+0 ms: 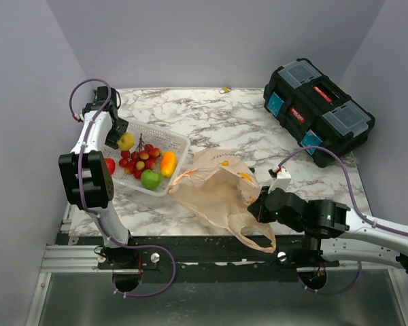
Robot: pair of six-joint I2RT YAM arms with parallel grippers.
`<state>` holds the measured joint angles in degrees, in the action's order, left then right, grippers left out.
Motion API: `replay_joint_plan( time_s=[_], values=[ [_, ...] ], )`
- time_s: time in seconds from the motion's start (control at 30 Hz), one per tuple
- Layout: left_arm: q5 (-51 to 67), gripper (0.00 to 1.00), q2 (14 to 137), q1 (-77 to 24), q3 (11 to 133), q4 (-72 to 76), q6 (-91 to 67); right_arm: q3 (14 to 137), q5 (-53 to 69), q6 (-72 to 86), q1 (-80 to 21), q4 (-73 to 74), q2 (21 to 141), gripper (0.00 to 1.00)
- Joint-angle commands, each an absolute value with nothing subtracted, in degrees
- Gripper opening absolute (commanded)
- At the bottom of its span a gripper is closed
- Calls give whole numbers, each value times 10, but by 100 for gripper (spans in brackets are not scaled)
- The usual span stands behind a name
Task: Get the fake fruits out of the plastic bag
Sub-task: Place the fake fruit in the bin.
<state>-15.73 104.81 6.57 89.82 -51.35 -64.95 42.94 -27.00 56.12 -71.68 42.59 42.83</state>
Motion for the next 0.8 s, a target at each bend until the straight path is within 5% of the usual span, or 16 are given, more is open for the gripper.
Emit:
replay_joint_plan(
  time_s=[0.0, 0.27, 0.47, 0.77],
  values=[
    [-139, 41, 1046, 76, 893, -528, -668, 446, -292, 559, -720, 435, 448, 1],
    [-118, 87, 1017, 78, 903, -518, -646, 443, -281, 557, -721, 423, 463, 1],
    [-107, 95, 928, 53, 865, -491, -628, 452, -289, 554, -720, 425, 466, 1],
    [22, 93, 735, -46, 706, -307, -453, 464, -309, 542, -720, 422, 483, 1]
  ],
)
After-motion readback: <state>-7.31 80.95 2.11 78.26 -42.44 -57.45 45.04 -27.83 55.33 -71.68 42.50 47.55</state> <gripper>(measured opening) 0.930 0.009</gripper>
